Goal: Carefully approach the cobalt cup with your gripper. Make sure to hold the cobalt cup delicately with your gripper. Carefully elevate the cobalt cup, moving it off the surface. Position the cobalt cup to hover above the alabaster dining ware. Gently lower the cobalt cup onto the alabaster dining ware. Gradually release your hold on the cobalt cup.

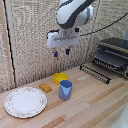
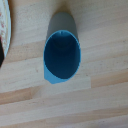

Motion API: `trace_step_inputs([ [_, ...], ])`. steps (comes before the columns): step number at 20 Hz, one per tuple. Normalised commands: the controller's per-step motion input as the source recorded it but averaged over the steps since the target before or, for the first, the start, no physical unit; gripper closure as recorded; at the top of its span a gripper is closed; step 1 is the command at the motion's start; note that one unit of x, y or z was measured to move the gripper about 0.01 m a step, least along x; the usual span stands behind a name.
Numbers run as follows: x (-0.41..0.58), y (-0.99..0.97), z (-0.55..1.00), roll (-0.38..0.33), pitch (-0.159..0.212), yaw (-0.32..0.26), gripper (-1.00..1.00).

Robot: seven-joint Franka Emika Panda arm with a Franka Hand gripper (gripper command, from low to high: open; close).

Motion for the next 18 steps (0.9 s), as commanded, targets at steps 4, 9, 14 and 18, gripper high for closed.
trace_step_inputs([
  [4,-0.384,-0.01,-0.15,0.003,0.045,0.000,-1.00],
  [9,-0.515,-0.01,-0.15,0.000,0.072,0.000,-1.00],
  [14,-0.403,0.00,-0.21,0.000,0.058,0.000,-1.00],
  [18,-0.155,0.00,-0.30,0.000,0.008,0.002,-1.00],
])
